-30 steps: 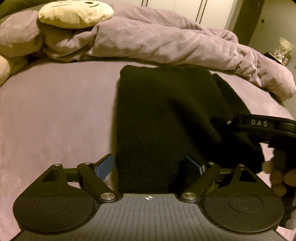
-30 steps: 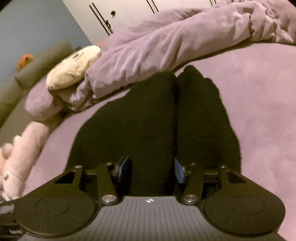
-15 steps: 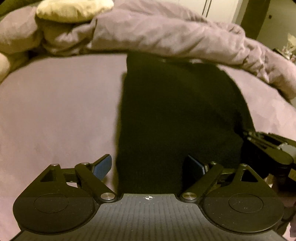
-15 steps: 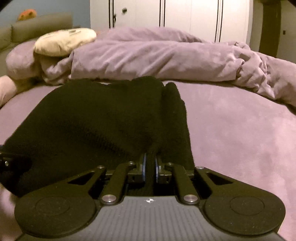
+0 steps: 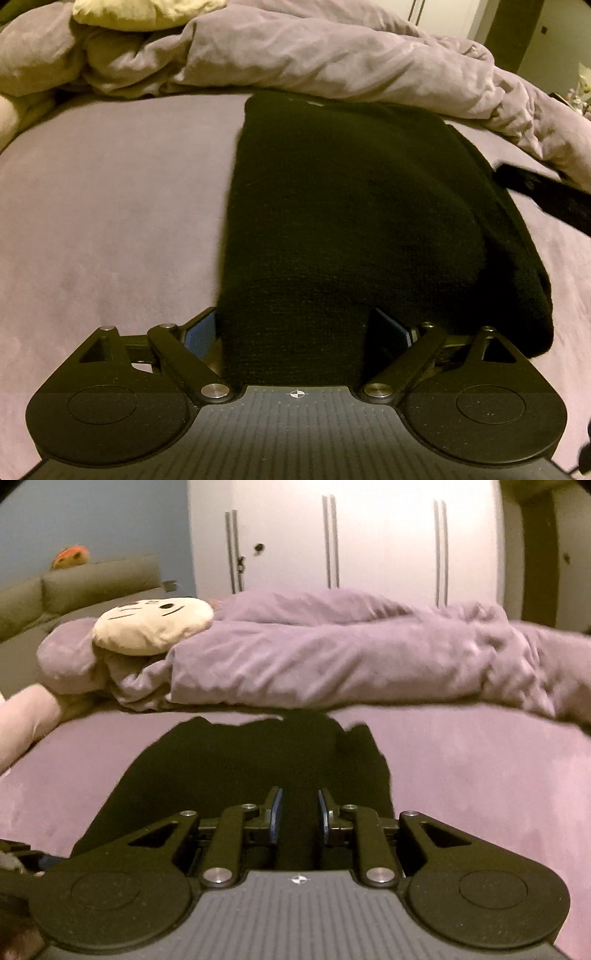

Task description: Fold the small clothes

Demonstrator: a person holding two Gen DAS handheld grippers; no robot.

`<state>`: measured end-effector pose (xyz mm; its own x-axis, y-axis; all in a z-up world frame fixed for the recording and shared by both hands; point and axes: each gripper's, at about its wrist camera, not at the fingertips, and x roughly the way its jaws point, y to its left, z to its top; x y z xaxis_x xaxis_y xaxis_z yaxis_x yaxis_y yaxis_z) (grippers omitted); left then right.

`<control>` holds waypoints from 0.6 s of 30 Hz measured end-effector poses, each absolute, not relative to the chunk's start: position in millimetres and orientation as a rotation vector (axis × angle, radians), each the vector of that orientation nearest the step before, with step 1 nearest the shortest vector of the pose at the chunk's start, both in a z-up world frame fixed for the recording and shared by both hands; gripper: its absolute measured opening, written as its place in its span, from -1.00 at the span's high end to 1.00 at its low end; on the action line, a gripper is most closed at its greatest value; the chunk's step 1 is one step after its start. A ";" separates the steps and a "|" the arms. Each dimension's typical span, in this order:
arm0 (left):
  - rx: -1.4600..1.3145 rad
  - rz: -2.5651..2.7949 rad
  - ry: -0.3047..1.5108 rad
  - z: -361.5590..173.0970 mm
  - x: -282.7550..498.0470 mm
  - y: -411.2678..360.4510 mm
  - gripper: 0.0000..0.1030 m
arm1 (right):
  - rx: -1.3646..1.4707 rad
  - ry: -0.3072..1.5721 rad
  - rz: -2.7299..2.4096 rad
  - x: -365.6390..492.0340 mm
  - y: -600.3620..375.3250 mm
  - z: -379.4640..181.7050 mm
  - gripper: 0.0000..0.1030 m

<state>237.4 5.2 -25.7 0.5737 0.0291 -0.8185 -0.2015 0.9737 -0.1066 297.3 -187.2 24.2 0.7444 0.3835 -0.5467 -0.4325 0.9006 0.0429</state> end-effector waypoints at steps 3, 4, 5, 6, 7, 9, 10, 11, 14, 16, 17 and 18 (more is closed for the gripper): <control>-0.192 0.136 0.952 -26.3 237.9 5.5 -0.83 | -0.144 0.565 0.475 308.3 -165.2 18.9 0.64; -0.191 0.138 0.953 -26.4 238.4 4.5 -0.83 | -0.164 0.574 0.484 314.1 -159.0 12.3 0.64; -0.189 0.138 0.952 -26.5 238.3 4.7 -0.84 | -0.195 0.590 0.478 319.6 -153.9 4.7 0.65; -0.187 0.138 0.952 -26.6 237.9 4.8 -0.85 | -0.250 0.614 0.447 325.5 -147.5 -8.2 0.65; -0.187 0.133 0.954 -26.7 237.7 4.3 -0.85 | -0.297 0.632 0.418 331.3 -147.1 -26.3 0.62; -0.194 0.122 0.960 -27.1 236.9 3.7 -0.86 | -0.275 0.612 0.407 333.7 -156.6 -44.8 0.56; -0.194 0.121 0.959 -26.8 236.0 3.7 -0.86 | -0.237 0.608 0.399 335.2 -161.8 -46.4 0.51; -0.189 0.122 0.959 -26.6 235.1 3.4 -0.86 | -0.192 0.618 0.400 338.1 -166.3 -46.6 0.48; -0.191 0.128 0.967 -23.7 230.4 2.4 -0.86 | -0.190 0.625 0.392 336.7 -165.6 -43.3 0.44; -0.193 0.131 0.975 -20.2 224.6 3.0 -0.86 | -0.204 0.619 0.384 329.2 -163.7 -36.2 0.41; -0.186 0.129 0.973 -17.8 220.1 3.1 -0.86 | -0.198 0.618 0.381 322.2 -165.6 -30.1 0.38; -0.178 0.128 0.969 -16.3 215.9 3.9 -0.86 | -0.185 0.619 0.370 313.7 -167.9 -22.7 0.37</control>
